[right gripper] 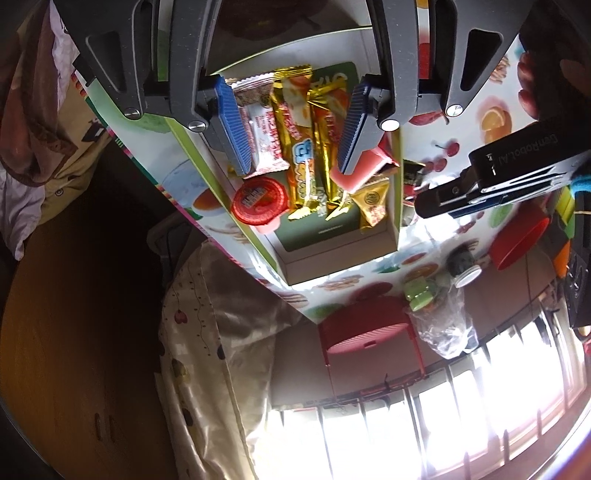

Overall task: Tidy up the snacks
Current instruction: 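Lower both snacks into the green box and open both tools, then move both open tools back toward the remaining snacks on the table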

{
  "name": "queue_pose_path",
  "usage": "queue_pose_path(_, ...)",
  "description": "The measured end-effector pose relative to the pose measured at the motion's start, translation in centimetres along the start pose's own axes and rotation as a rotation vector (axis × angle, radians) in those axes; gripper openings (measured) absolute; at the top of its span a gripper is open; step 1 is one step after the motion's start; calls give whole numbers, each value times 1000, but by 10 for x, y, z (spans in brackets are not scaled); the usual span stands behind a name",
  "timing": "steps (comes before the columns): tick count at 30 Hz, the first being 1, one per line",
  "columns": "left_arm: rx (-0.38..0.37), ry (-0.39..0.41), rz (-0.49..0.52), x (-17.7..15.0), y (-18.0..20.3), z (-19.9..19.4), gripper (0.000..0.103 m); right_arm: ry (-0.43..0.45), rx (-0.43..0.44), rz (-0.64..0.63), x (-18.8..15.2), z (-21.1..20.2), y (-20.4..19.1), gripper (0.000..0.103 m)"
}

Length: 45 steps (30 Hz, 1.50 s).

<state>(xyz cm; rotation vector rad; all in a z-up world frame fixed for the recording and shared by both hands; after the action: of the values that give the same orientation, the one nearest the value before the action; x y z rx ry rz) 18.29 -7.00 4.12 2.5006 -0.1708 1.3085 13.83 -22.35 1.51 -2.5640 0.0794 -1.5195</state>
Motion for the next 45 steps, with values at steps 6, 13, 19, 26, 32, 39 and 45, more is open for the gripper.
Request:
queue_pose_path(6, 50, 18, -38, -2, -27, -12, 52, 26, 30, -19, 7, -4, -16, 50)
queue_pose_path(13, 120, -14, -86, -19, -61, -9, 52, 29, 61, -49, 10, -2, -37, 51)
queue_pose_path(19, 156, -31, -113, -26, -80, -7, 52, 8, 99, -116, 11, 13, -66, 51)
queue_pose_path(26, 196, -34, -165, -33, -106, -11, 52, -33, 140, -245, 6, 38, -105, 51)
queue_pose_path(32, 205, -34, -193, -37, -119, -12, 52, -53, 160, -375, -11, 53, -133, 51)
queue_pose_path(39, 212, -36, -216, -40, -127, -13, 52, -45, 94, -555, -32, 65, -148, 37)
queue_pose_path(45, 211, -39, -223, -42, -129, -13, 52, -58, 23, -620, -42, 77, -148, 26)
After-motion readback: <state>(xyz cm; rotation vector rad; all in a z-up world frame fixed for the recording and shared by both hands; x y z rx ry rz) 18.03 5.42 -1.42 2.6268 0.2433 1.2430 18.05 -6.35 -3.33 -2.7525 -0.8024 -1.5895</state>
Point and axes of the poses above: each gripper's, at about its wrist camera, not at the fingertips, and z roughly the way its jaws point, y to its right, x to its top, the point moved 4 cm from there along z, roughly the way its jaws point, and after that the axes turned 13 degrees about y, right-handed, at the moved point
